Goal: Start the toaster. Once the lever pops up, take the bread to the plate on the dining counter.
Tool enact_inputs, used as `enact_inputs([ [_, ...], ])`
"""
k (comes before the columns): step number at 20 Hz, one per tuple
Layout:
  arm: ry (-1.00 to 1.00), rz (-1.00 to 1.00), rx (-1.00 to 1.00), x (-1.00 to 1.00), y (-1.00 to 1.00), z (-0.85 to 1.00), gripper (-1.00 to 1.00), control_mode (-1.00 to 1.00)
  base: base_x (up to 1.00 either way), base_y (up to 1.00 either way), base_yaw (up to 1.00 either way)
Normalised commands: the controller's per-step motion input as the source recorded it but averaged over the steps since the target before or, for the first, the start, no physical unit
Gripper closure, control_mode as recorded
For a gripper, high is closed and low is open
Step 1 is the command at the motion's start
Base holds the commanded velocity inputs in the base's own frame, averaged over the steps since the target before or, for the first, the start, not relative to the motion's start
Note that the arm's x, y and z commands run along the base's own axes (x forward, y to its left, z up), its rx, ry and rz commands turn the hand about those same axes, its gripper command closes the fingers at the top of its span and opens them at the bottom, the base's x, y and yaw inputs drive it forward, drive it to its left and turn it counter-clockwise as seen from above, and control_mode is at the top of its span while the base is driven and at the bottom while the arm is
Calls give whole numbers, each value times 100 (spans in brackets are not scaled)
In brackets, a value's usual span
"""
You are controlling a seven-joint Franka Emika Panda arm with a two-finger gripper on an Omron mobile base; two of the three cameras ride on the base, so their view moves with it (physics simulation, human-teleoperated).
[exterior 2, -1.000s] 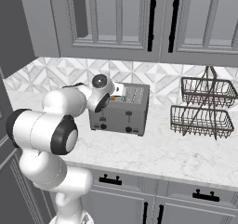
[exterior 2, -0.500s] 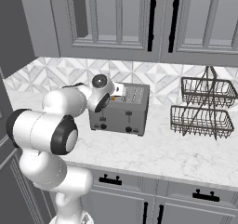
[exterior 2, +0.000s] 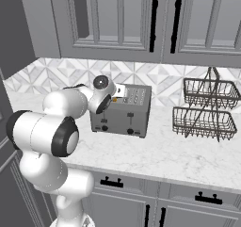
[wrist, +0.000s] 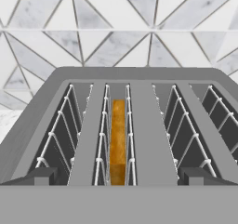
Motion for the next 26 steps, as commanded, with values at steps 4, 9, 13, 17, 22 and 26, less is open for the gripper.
enact_inputs([
  [4, 0, 0, 0, 0, 0, 0, -100, -100, 0, 0, 0],
  [9, 0, 0, 0, 0, 0, 0, -100, -100, 0, 0, 0],
  [13, 0, 0, 0, 0, 0, 0, -100, -100, 0, 0, 0],
  [17, 0, 0, 0, 0, 0, 0, -100, -100, 0, 0, 0],
  [22, 0, 0, 0, 0, 0, 0, -100, -100, 0, 0, 0],
  [26, 0, 0, 0, 0, 0, 0, -100, -100, 0, 0, 0],
])
